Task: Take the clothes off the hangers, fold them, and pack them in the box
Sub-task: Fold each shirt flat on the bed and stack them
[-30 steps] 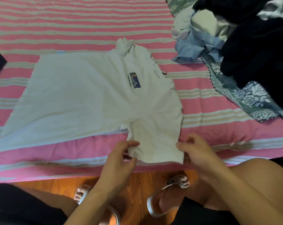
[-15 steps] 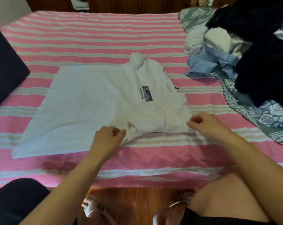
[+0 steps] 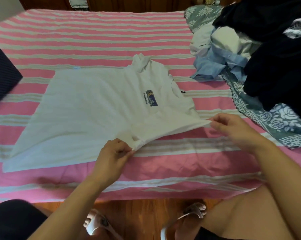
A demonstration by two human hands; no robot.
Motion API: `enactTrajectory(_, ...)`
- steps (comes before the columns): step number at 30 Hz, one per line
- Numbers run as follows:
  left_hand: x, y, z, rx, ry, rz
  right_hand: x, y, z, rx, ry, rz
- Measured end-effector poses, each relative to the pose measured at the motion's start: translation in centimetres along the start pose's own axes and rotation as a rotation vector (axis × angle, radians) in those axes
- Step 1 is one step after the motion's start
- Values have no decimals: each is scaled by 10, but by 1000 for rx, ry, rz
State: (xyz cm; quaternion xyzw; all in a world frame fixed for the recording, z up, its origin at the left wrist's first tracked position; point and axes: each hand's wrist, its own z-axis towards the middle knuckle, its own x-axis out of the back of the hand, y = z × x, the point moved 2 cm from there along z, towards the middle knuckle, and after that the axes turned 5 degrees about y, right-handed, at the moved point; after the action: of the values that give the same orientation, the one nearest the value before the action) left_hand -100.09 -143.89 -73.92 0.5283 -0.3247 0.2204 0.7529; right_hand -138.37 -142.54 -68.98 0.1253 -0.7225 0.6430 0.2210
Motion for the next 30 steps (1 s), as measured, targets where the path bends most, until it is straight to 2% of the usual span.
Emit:
enactTrajectory(2,9,2,-4,-70,-27,-44,13,2,-6,24,-79,-59)
enactTrajectory(4,11,8,-12,-219,-75,-15,24,9,-11,43,-134,-196)
enactTrajectory(6,-2,16,-25,-364,-138,119,29,17,-13,29,-193,-480)
enactTrajectory(8,-22,22,-38,-399,-174,302,24,25,-12,-31,-255,-719)
enactTrajectory(11,-36,31,-47,-215,-136,383,14,19,-14,-48,-202,-821)
enactTrajectory(14,-36,46,-47,154,-67,101,7,1,-24,-1,-31,-607)
enactTrajectory(17,-43,57,-46,390,-14,-145,-20,-9,-19,10,74,-521)
enactTrajectory(20,-50,61,-45,542,-11,-267,-49,-18,5,15,112,-610)
enactTrajectory(25,-57,62,-43,613,-19,-312,-77,-17,38,-31,40,-504)
enactTrajectory(27,-57,61,-43,660,-22,-337,-72,-15,48,-43,116,-441)
enactTrajectory(30,-57,57,-42,804,-35,-474,-60,-14,54,-97,183,-531)
